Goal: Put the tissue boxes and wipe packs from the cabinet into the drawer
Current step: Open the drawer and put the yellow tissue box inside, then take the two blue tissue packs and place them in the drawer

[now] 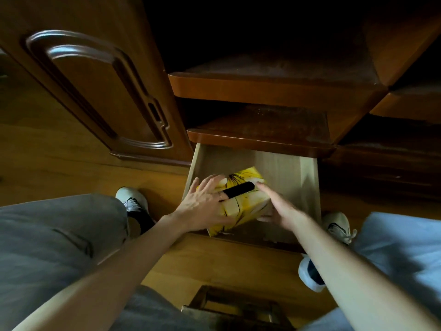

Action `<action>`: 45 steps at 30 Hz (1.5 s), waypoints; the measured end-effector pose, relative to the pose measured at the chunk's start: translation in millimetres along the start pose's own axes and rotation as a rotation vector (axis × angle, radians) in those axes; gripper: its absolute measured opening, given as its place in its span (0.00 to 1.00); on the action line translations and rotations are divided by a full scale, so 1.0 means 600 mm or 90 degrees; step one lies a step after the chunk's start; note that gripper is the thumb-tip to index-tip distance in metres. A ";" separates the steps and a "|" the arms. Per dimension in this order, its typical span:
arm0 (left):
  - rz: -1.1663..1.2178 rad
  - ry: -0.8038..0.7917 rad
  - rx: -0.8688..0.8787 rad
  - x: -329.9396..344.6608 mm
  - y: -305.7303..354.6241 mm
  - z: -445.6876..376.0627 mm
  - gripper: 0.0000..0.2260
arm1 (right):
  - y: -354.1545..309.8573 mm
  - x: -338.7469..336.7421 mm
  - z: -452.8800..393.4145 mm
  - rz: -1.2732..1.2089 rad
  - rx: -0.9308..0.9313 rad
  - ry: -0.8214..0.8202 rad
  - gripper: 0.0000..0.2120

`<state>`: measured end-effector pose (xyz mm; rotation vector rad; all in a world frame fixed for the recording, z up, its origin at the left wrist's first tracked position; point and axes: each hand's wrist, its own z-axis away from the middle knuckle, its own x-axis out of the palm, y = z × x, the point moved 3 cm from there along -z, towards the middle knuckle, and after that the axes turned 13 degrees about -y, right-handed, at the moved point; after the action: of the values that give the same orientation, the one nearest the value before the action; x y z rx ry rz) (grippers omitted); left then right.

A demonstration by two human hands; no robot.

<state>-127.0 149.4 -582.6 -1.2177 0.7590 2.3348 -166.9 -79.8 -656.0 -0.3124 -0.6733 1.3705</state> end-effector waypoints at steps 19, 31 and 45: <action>0.381 -0.027 -0.348 0.086 -0.160 0.002 0.39 | 0.032 0.075 -0.100 0.480 -0.020 0.061 0.34; 0.424 0.017 -0.481 0.145 -0.128 -0.027 0.28 | 0.042 0.063 -0.120 0.538 -0.004 0.006 0.28; 0.358 0.227 -0.299 -0.089 -0.046 0.016 0.41 | -0.096 0.043 0.094 0.514 -0.166 0.083 0.32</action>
<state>-88.3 171.5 -541.2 -1.8545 0.7625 2.9023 -154.0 -76.0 -572.8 -0.9481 -0.6401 2.0004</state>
